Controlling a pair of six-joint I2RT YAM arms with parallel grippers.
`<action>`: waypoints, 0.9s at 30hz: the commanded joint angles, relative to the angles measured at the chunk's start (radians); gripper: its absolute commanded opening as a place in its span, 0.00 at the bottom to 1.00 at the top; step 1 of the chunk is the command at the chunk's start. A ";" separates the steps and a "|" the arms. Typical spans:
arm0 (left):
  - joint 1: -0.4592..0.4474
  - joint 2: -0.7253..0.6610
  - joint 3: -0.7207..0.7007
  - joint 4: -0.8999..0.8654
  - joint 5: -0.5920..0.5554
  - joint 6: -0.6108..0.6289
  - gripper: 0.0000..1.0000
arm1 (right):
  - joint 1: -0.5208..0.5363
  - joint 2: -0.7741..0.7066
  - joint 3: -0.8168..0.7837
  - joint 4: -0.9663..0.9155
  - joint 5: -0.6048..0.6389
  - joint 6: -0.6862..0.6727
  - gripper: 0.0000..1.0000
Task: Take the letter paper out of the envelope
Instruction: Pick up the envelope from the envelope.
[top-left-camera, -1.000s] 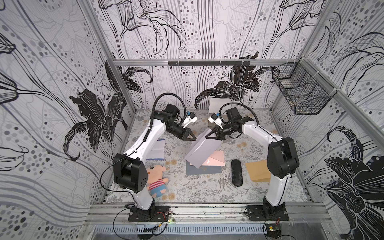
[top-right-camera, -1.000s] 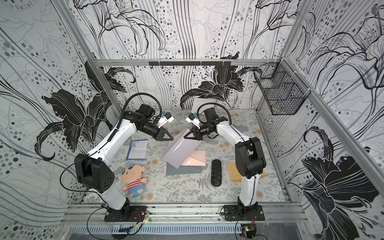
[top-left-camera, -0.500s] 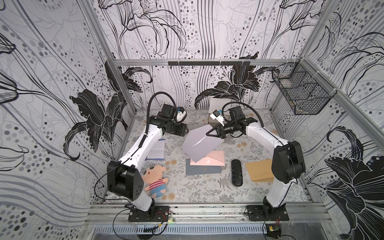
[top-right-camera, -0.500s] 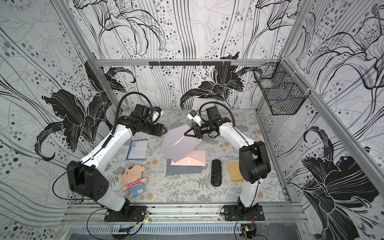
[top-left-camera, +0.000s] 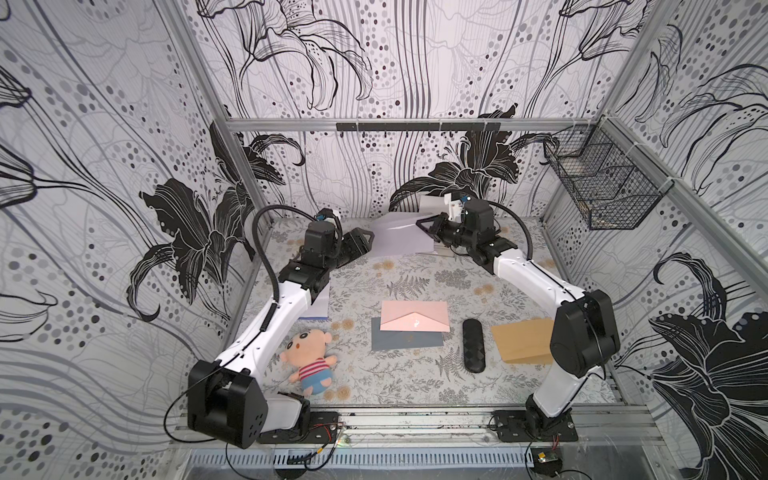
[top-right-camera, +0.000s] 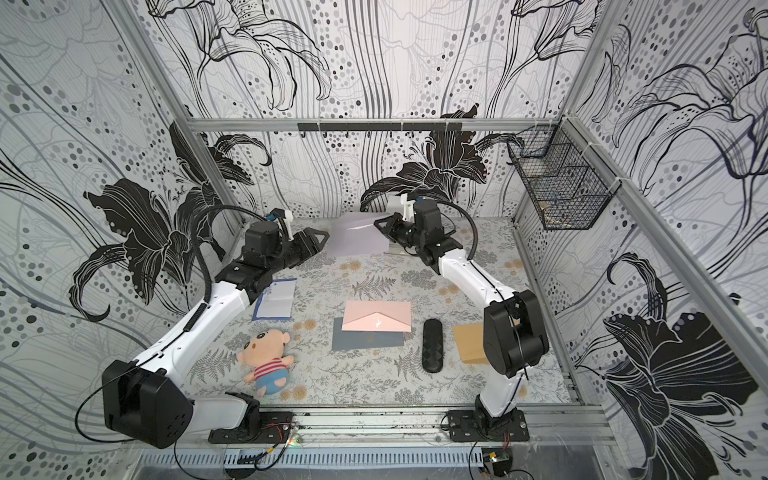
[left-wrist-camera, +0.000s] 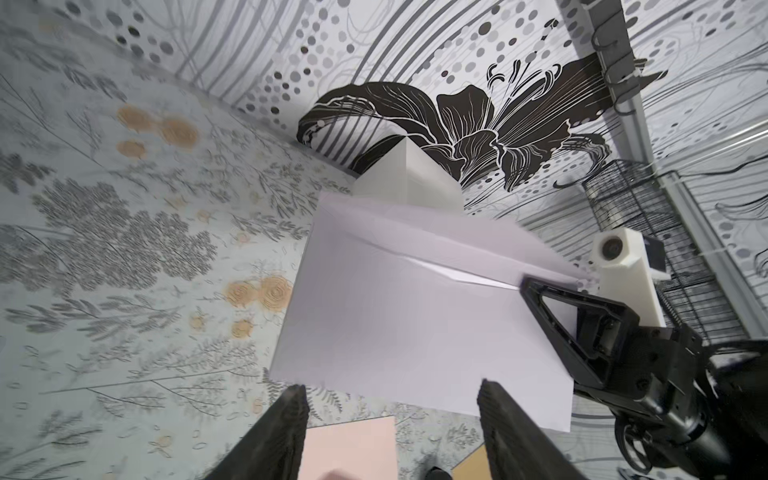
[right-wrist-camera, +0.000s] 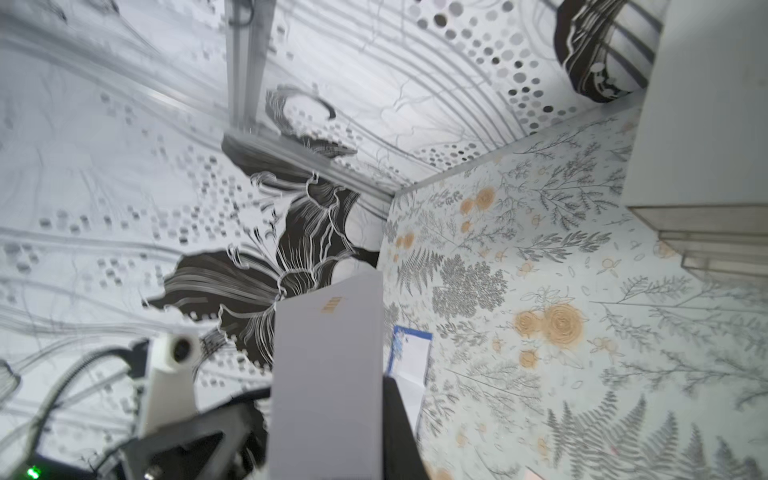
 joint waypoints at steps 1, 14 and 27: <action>-0.042 0.018 -0.026 0.343 0.052 -0.223 0.71 | 0.038 -0.053 -0.053 0.139 0.292 0.345 0.00; -0.119 0.223 0.022 0.644 0.055 -0.408 0.72 | 0.091 -0.112 -0.167 0.214 0.509 0.658 0.00; -0.151 0.359 0.103 0.786 0.057 -0.508 0.61 | 0.138 -0.104 -0.158 0.257 0.533 0.685 0.00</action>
